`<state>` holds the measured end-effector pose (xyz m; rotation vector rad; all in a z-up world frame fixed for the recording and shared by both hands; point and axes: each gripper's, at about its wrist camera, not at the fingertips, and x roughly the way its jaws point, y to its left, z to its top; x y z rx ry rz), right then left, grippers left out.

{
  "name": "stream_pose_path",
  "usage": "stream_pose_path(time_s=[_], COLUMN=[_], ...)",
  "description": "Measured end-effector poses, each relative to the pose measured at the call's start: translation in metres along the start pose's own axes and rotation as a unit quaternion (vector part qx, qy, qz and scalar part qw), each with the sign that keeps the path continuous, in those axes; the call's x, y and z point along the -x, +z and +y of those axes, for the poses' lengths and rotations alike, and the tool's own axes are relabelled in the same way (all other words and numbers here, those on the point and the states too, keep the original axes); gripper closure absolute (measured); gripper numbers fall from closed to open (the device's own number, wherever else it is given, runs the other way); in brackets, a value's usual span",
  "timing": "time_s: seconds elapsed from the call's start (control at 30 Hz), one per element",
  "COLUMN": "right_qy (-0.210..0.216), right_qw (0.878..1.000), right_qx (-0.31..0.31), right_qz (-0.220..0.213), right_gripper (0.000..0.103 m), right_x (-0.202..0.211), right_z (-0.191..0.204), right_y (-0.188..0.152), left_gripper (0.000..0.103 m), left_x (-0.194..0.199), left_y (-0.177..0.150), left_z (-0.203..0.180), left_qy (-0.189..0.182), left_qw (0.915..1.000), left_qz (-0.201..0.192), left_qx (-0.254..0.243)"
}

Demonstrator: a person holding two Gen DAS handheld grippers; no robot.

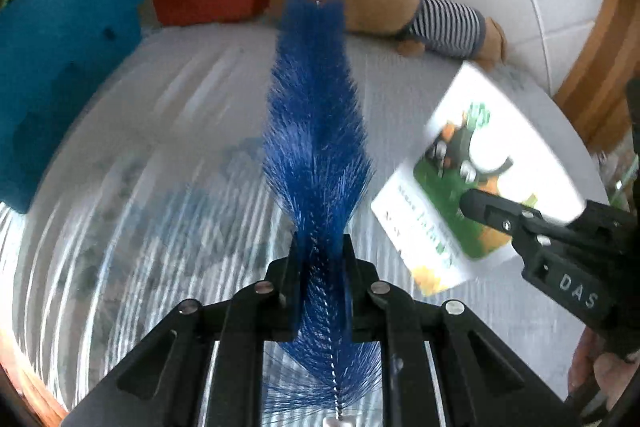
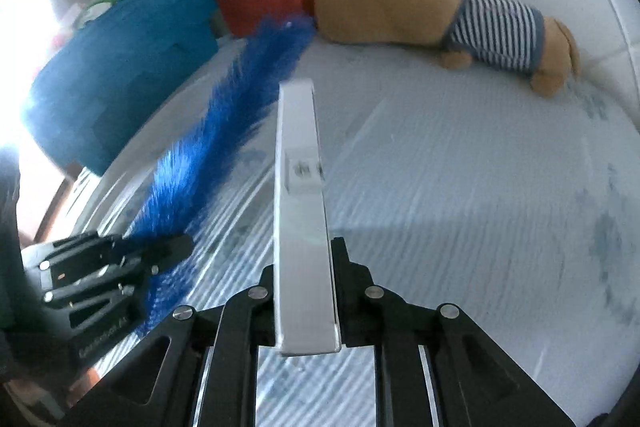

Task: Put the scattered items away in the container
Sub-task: 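Carry the duster with the left tool while the right tool carries the book to the crate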

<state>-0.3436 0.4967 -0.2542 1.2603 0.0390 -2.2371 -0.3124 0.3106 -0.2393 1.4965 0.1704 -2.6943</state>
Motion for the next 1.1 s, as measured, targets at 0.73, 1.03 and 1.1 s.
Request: stream_pose_path(time_s=[0.73,1.03,1.1], right_qy=[-0.004,0.007,0.007], right_qw=[0.991,0.979,0.976], right_qx=[0.115,0.156,0.160], right_qz=[-0.076,-0.134,-0.148], right_gripper=[0.089,0.089,0.089], right_x=[0.076,0.109,0.111], right_z=[0.083,0.172,0.196], right_y=[0.056,0.101,0.109], left_gripper=[0.088,0.088,0.088], left_x=[0.098,0.162,0.177], left_y=[0.027,0.048,0.054], left_z=[0.016,0.088,0.112], left_qy=[0.005,0.035,0.038], left_qw=[0.9963,0.9899,0.9880], left_qz=[-0.083,-0.133,-0.146], left_qx=[0.023,0.034,0.031])
